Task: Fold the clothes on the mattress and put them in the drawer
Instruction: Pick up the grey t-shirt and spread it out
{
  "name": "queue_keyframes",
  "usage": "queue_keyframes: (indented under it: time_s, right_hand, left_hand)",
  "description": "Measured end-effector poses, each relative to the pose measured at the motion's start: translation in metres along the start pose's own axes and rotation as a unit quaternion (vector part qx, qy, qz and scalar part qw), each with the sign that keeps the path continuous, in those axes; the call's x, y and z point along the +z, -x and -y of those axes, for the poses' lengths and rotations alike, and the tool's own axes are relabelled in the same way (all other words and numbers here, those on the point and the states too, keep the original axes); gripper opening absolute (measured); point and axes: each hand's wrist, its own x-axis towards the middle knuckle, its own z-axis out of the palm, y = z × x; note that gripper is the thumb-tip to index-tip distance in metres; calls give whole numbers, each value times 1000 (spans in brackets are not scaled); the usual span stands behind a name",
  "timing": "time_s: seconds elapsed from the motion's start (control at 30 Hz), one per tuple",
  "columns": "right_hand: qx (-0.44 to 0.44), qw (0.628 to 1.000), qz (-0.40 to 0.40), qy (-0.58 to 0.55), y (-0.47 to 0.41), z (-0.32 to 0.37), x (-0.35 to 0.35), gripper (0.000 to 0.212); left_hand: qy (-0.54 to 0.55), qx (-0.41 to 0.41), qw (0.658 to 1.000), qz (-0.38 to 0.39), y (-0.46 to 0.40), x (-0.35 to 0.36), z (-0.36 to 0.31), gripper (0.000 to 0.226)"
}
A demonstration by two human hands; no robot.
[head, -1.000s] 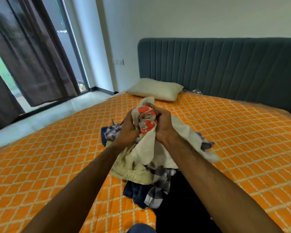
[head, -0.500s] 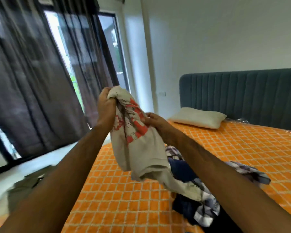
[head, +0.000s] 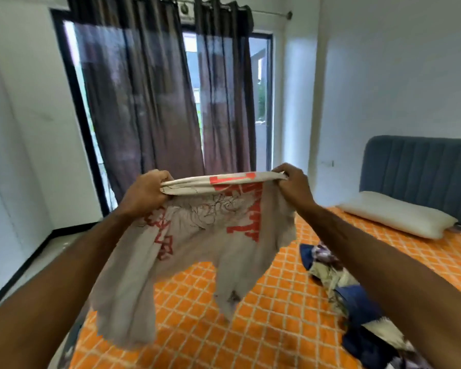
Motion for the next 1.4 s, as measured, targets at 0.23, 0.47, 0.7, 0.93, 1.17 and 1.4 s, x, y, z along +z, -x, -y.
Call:
queue_keyframes:
  time_s: [0.23,0.47,0.7,0.93,1.17,1.4]
  right_hand:
    - [-72,964,227,116,6,-22,14,22]
    - [133,632,711,278,137,-129,40,79]
    - [152,637,710,259,238,-186,91,40]
    - [144,794,548,220,271,-210,131,66]
    - [296,817,488,82,281,-207,161,68]
    - [450,776,423,-130,255,-199,155,16]
  left_hand:
    - [94,-1,986,137,41,21,32,28]
    - [27,-17,851,524,163,133,55,54]
    - [3,-206,687,696,237,202,41,49]
    - [-87,25,849,520,237,250,47,70]
    - [167,-220,824,495,244,288,24,95]
    - [283,-307,810,411,248,289,17,57]
